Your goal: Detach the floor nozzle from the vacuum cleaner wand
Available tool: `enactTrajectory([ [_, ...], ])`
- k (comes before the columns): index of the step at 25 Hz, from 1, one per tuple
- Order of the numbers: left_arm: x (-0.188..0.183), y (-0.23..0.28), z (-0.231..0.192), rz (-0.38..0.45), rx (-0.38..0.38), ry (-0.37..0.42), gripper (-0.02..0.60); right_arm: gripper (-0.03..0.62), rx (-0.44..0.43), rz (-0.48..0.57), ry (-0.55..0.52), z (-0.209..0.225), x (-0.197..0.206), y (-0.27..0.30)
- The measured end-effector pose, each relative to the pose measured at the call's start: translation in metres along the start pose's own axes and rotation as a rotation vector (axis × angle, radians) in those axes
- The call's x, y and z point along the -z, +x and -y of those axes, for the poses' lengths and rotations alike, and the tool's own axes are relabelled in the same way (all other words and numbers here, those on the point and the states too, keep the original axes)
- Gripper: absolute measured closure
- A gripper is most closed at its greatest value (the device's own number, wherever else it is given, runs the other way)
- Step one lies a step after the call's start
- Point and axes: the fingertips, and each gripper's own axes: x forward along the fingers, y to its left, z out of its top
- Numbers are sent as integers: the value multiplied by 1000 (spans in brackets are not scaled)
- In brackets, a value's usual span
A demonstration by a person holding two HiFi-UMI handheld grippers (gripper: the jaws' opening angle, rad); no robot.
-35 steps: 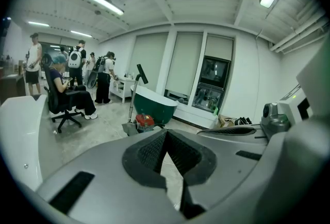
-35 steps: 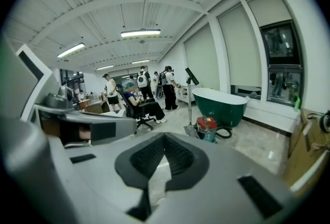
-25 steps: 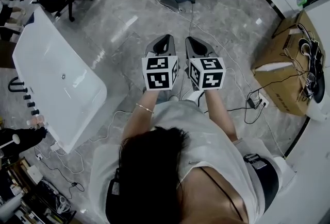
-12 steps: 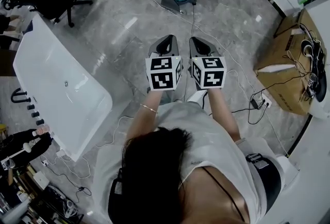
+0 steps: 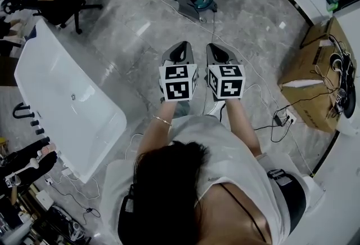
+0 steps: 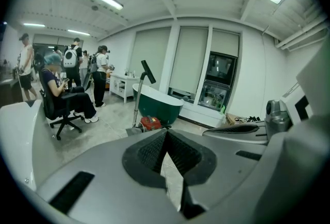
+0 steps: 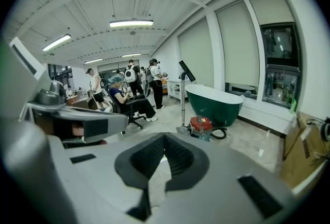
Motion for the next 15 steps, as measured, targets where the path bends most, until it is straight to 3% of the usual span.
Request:
enactTrajectory([
  [4, -8, 8, -17, 2, -11, 22, 577, 579, 0, -1, -4, -6, -8, 15],
  [8, -19, 16, -31, 20, -53, 190, 577, 579, 15, -4, -9, -9, -13, 29],
  [15, -25, 31, -44, 9, 0, 174, 577, 579, 50, -3, -18, -11, -25, 47],
])
